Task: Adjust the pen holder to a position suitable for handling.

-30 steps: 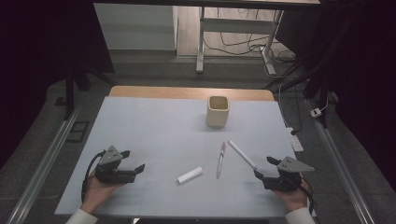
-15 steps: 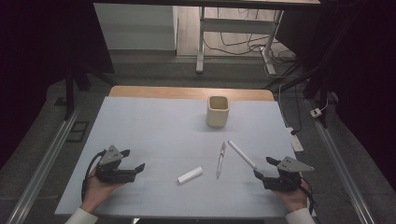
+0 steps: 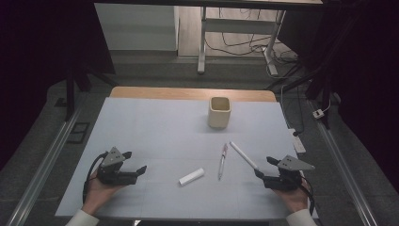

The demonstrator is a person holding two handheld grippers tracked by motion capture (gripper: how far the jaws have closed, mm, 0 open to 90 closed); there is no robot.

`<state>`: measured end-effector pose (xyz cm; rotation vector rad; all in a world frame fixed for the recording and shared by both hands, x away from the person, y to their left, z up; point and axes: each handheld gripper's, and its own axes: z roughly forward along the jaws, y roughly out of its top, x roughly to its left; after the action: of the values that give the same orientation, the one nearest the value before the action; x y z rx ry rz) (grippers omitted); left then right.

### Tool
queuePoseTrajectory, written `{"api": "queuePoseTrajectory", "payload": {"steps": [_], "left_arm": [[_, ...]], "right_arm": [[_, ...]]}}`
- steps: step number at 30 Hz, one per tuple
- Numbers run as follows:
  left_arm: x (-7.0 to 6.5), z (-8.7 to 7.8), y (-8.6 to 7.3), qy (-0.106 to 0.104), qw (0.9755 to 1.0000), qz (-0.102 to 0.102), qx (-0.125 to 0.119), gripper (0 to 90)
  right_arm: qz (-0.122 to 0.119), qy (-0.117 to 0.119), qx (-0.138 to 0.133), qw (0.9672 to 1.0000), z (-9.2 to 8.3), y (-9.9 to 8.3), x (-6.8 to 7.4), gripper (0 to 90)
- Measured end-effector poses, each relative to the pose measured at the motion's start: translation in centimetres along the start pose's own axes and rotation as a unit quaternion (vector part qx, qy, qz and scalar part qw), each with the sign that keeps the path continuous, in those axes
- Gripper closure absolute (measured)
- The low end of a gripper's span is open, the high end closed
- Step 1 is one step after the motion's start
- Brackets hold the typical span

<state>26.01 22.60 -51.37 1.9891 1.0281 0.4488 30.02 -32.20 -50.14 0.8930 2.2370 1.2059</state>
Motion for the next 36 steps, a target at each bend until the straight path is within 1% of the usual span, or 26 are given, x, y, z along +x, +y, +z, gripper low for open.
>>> {"api": "queuePoseTrajectory", "payload": {"steps": [4, 10, 17, 18, 21, 25, 29, 31, 35, 36], "left_arm": [[0.1, 0.3, -0.2, 0.0, 1.0, 0.001, 0.007, 18.1], [0.1, 0.3, -0.2, 0.004, 0.9999, -0.003, 0.009, 18.1], [0.1, 0.2, -0.2, 0.005, 0.9999, -0.003, 0.01, 18.1], [0.1, 0.3, -0.2, 0.005, 0.9999, -0.003, 0.01, 18.2], [0.1, 0.3, -0.3, 0.005, 0.9999, -0.003, 0.011, 18.2], [0.1, 0.4, -0.3, 0.005, 0.9999, -0.002, 0.012, 18.2], [0.1, 0.3, -0.3, 0.005, 0.9999, 0.0, 0.01, 18.2], [0.1, 0.3, -0.3, 0.005, 0.9999, 0.001, 0.009, 18.2], [0.2, 0.3, -0.4, 0.007, 0.9999, 0.003, 0.011, 18.2], [0.2, 0.3, -0.4, 0.007, 0.9999, 0.003, 0.011, 18.2]], "right_arm": [[0.0, 0.0, -0.004, 1.0, 0.0, 0.5, 0.0, 28.3], [0.001, -0.003, -0.002, 1.0, 0.5, 1.3, -0.2, 30.8], [0.002, -0.008, 0.005, 1.0, 1.3, 2.2, -0.2, 36.8], [0.002, -0.01, 0.007, 0.9999, 1.6, 2.4, -0.3, 38.7], [0.004, -0.013, 0.009, 0.9999, 1.9, 2.7, -0.4, 39.8], [0.018, -0.01, 0.008, 0.9998, 3.0, 3.3, -1.0, 43.4], [0.018, -0.01, 0.01, 0.9997, 3.7, 3.6, -1.2, 45.9], [0.017, -0.013, 0.01, 0.9997, 4.2, 3.9, -1.3, 49.2], [0.022, -0.012, 0.011, 0.9996, 4.6, 4.2, -1.5, 51.9], [0.02, -0.012, 0.013, 0.9996, 4.7, 4.2, -1.5, 53.1]]}}
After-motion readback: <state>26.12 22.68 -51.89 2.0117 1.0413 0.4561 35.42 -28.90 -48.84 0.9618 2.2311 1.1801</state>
